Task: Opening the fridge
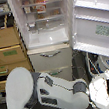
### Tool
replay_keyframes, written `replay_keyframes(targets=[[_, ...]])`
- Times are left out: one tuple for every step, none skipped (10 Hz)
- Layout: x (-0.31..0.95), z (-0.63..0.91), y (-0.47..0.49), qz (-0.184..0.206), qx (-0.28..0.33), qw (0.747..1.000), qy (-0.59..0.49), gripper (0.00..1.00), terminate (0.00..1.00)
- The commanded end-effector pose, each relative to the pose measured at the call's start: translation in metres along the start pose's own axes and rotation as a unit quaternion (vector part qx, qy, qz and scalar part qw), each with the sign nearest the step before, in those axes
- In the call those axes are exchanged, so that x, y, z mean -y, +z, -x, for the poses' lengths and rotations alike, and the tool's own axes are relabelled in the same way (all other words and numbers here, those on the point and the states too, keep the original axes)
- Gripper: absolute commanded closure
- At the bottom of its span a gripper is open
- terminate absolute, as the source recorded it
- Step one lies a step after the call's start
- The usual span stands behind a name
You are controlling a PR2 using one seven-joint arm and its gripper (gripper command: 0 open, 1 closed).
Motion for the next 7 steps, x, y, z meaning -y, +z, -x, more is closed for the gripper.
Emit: replay_keyframes(targets=[[-0.254,0.529,-0.281,-0.117,0.005,0.983,0.143,0.00,0.00],[-0.262,0.540,-0.287,-0.111,0.006,0.982,0.152,0.00,0.00],[-0.263,0.559,-0.292,-0.108,0.005,0.981,0.164,0.00,0.00],[-0.255,0.602,-0.298,-0.110,0.002,0.975,0.194,0.00,0.00],[-0.247,0.622,-0.299,-0.110,0.001,0.972,0.209,0.00,0.00],[-0.233,0.652,-0.299,-0.112,-0.003,0.967,0.230,0.00,0.00],[-0.221,0.676,-0.297,-0.114,-0.002,0.961,0.252,0.00,0.00]])
